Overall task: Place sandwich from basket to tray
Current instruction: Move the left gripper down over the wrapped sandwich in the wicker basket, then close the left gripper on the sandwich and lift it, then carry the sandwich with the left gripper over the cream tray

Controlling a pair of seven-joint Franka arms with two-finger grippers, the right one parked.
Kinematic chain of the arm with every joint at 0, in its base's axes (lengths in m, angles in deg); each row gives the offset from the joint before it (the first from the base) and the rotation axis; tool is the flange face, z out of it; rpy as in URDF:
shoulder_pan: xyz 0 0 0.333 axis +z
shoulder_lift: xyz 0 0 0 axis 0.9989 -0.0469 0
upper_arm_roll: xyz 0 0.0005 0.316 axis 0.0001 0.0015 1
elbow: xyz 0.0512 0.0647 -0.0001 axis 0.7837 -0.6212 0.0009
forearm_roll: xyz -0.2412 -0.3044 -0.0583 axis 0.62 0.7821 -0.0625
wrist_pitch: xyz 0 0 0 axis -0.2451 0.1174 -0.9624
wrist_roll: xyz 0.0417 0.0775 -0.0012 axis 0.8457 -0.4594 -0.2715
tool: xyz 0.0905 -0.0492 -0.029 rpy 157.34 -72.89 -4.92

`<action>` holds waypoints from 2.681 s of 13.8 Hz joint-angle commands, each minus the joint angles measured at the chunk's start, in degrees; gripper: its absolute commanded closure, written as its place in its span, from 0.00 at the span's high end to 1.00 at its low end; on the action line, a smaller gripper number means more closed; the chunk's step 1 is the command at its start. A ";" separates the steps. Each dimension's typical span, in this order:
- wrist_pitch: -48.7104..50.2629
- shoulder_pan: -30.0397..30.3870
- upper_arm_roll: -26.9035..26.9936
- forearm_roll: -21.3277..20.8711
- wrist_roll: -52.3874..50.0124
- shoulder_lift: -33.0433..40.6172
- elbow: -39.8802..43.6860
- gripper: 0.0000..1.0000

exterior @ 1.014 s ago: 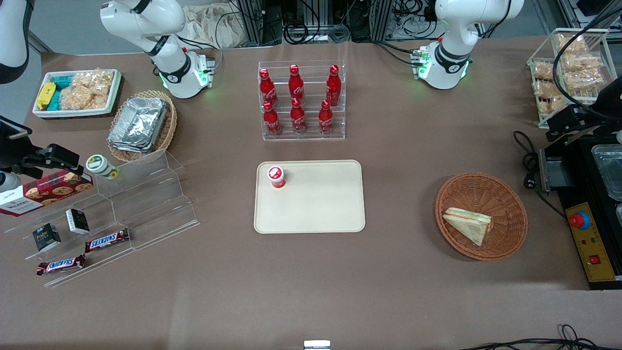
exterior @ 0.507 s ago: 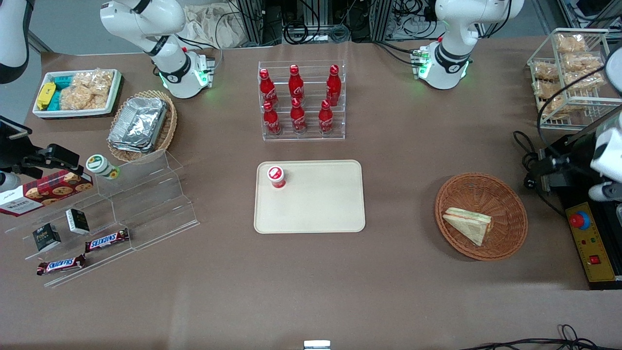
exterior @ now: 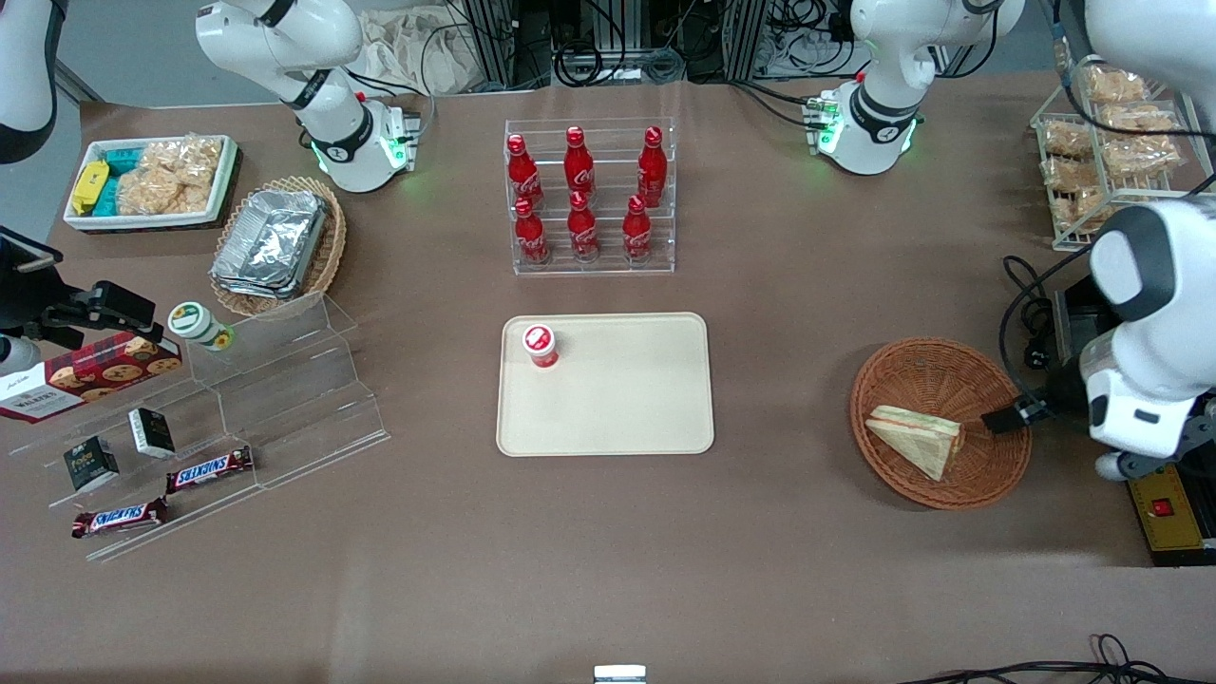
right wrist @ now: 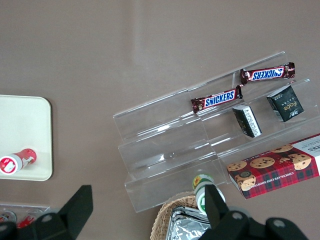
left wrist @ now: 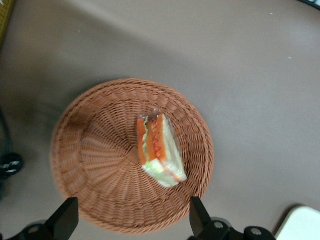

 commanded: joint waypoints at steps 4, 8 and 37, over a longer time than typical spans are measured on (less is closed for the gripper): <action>-15.50 -0.99 -0.02 0.87 -7.76 -5.56 -7.00 1.00; -20.08 -0.99 -0.64 0.87 -9.26 -8.12 -8.93 1.00; 38.62 -0.91 -22.40 -4.84 -11.59 18.51 18.66 0.07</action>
